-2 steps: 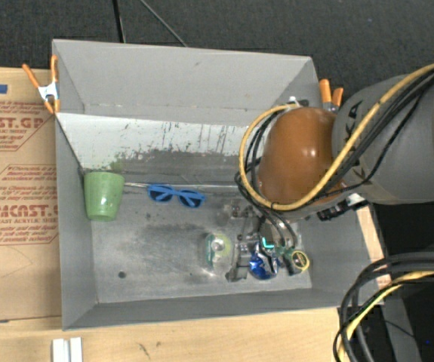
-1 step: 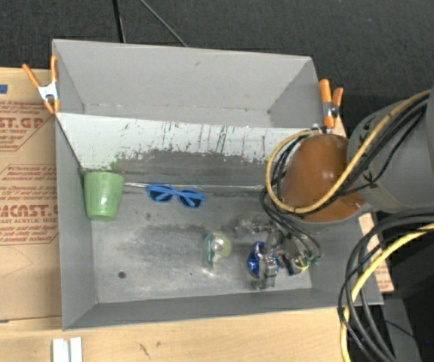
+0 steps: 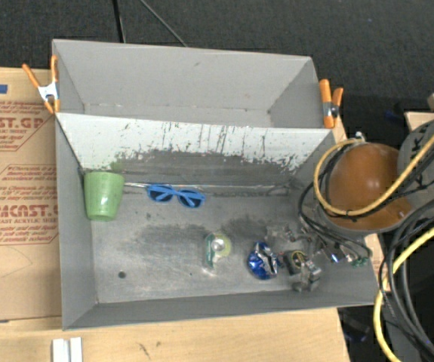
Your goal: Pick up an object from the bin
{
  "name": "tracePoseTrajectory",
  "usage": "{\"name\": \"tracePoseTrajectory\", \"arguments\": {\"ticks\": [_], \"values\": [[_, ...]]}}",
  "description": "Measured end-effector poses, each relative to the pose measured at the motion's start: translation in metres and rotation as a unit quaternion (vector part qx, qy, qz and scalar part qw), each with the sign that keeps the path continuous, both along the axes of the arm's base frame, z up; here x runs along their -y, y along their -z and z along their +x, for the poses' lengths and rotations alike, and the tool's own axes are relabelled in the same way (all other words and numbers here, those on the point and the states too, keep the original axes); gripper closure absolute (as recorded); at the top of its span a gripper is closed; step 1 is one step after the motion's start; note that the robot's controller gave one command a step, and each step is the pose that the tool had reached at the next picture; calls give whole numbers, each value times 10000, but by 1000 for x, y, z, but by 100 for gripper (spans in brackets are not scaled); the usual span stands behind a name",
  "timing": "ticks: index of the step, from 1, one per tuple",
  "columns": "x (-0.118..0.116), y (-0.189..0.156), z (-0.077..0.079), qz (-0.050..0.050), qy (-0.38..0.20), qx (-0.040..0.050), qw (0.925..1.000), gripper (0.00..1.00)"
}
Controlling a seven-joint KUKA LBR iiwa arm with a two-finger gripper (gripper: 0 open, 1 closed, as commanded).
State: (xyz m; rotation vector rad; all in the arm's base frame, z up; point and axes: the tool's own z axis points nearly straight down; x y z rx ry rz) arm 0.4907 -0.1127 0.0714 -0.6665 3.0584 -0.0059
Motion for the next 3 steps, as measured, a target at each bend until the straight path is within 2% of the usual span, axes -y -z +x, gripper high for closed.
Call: {"name": "tracePoseTrajectory", "arguments": {"ticks": [1,2,3], "values": [[-55,2,-1,6,-2342,-45,9722,0],[-54,2,-1,4,-2324,-52,9726,100],[-45,-161,9,-21,-2544,-18,9671,100]]}}
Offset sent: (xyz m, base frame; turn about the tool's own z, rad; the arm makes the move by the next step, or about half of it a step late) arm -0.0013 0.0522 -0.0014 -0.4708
